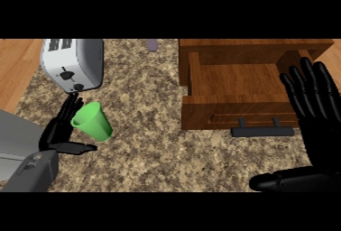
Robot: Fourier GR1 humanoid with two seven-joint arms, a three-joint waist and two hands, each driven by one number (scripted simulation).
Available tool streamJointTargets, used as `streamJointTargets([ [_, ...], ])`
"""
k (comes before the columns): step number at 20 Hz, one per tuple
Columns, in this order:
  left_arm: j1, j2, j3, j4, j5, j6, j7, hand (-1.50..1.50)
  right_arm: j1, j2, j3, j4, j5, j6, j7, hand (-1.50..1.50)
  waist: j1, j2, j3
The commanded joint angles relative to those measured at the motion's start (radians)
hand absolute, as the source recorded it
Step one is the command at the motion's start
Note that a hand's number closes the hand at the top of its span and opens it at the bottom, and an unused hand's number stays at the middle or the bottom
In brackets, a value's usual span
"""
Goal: Pick up the cup, place it into the drawer and close the drawer
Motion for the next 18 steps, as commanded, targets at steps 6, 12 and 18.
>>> streamJointTargets([
  [6,-0.003,-0.044,-0.019,0.038,0.028,-0.248,-0.056,-1.50,-0.032,-0.023,-0.046,0.028,-0.042,0.015,0.006,-1.50,-0.003,0.009,-0.009],
  [12,0.026,-0.092,-0.044,-0.022,0.047,-0.304,-0.070,1.50,0.020,0.004,0.003,-0.008,0.013,-0.003,-0.006,-1.50,0.012,0.001,-0.007],
  [18,0.037,-0.082,-0.052,-0.041,0.024,-0.194,-0.204,1.50,0.047,0.020,0.022,-0.025,0.017,-0.002,-0.020,-1.50,0.000,0.003,-0.008],
])
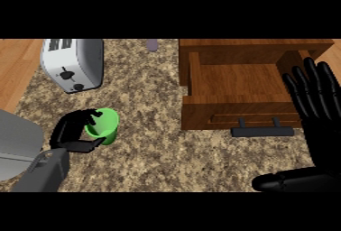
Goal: Pick up the cup, place it into the drawer and close the drawer
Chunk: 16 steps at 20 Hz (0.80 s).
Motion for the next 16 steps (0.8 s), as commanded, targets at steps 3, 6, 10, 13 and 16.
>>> streamJointTargets([
  [3,0.042,-0.051,0.012,0.013,0.005,0.015,-0.184,1.50,0.028,-0.007,-0.012,-0.014,-0.018,0.021,-0.018,-1.50,0.005,0.002,-0.005],
  [6,0.070,-0.093,0.094,-0.034,0.079,0.206,-0.172,1.50,0.018,-0.010,-0.024,0.001,-0.021,0.017,-0.019,-1.50,0.015,-0.001,-0.004],
  [10,0.118,-0.176,0.081,-0.155,0.095,0.296,-0.174,1.50,0.054,-0.004,-0.018,-0.050,-0.016,0.008,0.004,-1.50,0.020,-0.006,-0.003],
  [13,0.131,-0.157,0.085,-0.243,0.140,0.205,-0.146,1.50,0.020,-0.028,-0.039,-0.043,-0.042,0.009,0.061,-1.50,0.023,-0.006,-0.003],
  [16,0.136,-0.163,0.040,-0.348,0.134,0.203,-0.084,1.50,-0.027,-0.036,-0.049,0.019,-0.024,0.013,0.025,-1.50,0.027,-0.005,-0.003],
])
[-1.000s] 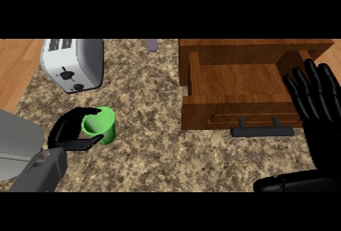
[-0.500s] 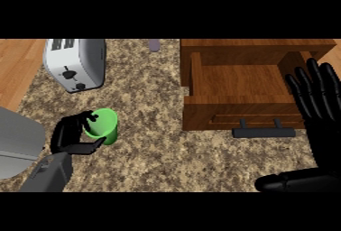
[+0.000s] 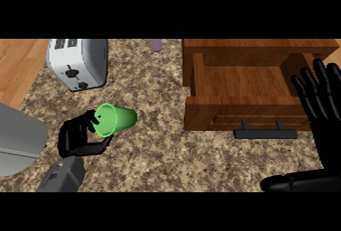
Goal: Pick up the cup, place it into the drawer and close the drawer
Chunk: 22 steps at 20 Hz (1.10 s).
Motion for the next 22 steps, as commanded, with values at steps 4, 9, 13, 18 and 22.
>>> streamJointTargets([
  [4,0.044,-0.083,-0.120,-0.317,-0.008,0.028,0.144,1.50,0.079,0.009,0.005,-0.053,0.000,0.009,-0.010,-1.50,0.001,-0.003,-0.001],
  [9,0.060,-0.115,-0.179,-0.610,0.044,0.064,0.391,1.50,-0.011,0.012,-0.005,0.044,0.019,-0.009,-0.027,-1.50,0.011,-0.002,-0.001],
  [13,0.014,-0.100,-0.202,-0.755,0.116,0.106,0.581,1.50,0.010,0.004,-0.009,0.032,0.013,0.003,-0.025,-1.50,0.003,0.000,-0.002],
  [18,-0.047,-0.117,-0.256,-0.861,0.099,0.237,0.666,1.50,0.009,0.015,0.021,-0.015,0.033,-0.011,0.009,-1.50,-0.003,0.002,-0.002],
  [22,-0.242,-0.094,-0.240,-0.815,0.117,0.313,0.796,1.50,-0.022,0.010,-0.010,0.046,0.022,-0.007,-0.028,-1.50,-0.007,0.003,-0.002],
])
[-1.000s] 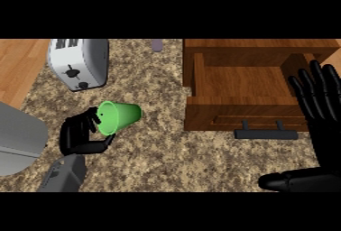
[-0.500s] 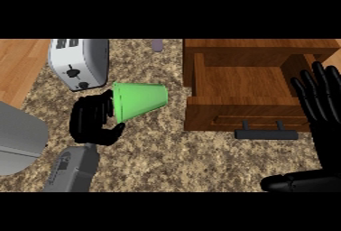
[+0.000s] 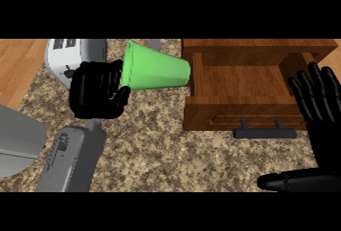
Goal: Pick up the cup, place it into the drawer and close the drawer
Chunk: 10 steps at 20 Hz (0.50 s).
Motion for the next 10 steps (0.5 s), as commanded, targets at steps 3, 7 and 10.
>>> streamJointTargets([
  [3,-0.209,0.007,0.022,0.028,-0.016,0.089,0.138,1.50,0.000,-0.004,-0.006,-0.050,-0.005,-0.015,0.048,-1.50,-0.006,0.001,0.000],
  [7,-0.300,-0.014,-0.052,0.135,-0.069,0.169,0.111,1.50,-0.036,0.010,0.004,0.058,0.034,-0.009,-0.038,-1.50,-0.007,0.003,0.000],
  [10,-0.364,-0.013,-0.063,0.144,-0.082,0.222,0.161,1.50,-0.035,-0.025,-0.043,0.012,-0.043,0.007,0.045,-1.50,-0.009,0.002,0.000],
])
